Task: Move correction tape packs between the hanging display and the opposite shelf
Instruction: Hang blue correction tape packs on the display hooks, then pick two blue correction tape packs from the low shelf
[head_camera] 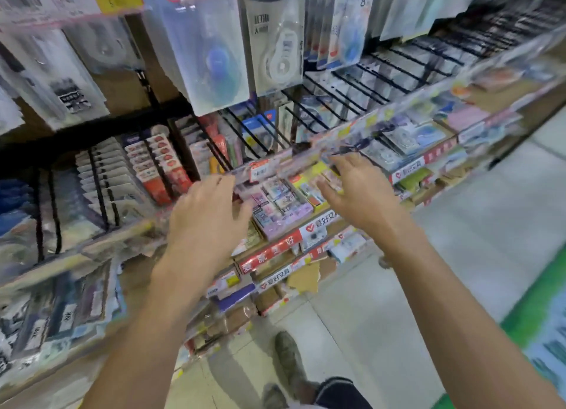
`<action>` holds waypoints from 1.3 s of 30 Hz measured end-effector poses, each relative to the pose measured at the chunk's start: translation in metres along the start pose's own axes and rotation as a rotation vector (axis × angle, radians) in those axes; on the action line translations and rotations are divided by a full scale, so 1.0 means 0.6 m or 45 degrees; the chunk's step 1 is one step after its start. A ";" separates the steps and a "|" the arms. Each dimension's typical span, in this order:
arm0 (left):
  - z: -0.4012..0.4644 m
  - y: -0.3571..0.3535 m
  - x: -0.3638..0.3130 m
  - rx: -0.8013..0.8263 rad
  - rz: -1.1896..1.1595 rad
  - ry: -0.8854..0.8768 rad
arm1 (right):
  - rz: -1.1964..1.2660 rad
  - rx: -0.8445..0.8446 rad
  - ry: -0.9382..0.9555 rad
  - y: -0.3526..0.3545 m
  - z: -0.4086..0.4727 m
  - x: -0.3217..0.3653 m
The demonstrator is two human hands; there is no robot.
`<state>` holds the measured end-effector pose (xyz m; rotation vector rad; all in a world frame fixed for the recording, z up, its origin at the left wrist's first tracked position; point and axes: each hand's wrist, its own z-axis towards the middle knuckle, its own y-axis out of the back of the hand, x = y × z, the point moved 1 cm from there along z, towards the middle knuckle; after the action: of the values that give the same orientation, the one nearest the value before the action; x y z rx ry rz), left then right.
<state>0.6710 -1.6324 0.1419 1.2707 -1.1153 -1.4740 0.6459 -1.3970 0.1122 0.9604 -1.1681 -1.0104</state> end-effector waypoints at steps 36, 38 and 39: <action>0.103 -0.244 -0.726 0.534 0.322 -0.691 | 0.041 0.442 -0.666 0.137 -0.244 -0.650; 0.113 -0.260 -0.746 0.543 0.348 -0.698 | 0.064 0.432 -0.650 0.141 -0.239 -0.682; 0.119 -0.268 -0.756 0.552 0.362 -0.700 | 0.080 0.437 -0.653 0.143 -0.235 -0.698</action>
<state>0.6374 -1.1503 0.0886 0.9360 -1.9771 -1.4431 0.7524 -0.9620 0.0667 0.9462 -1.8331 -1.0573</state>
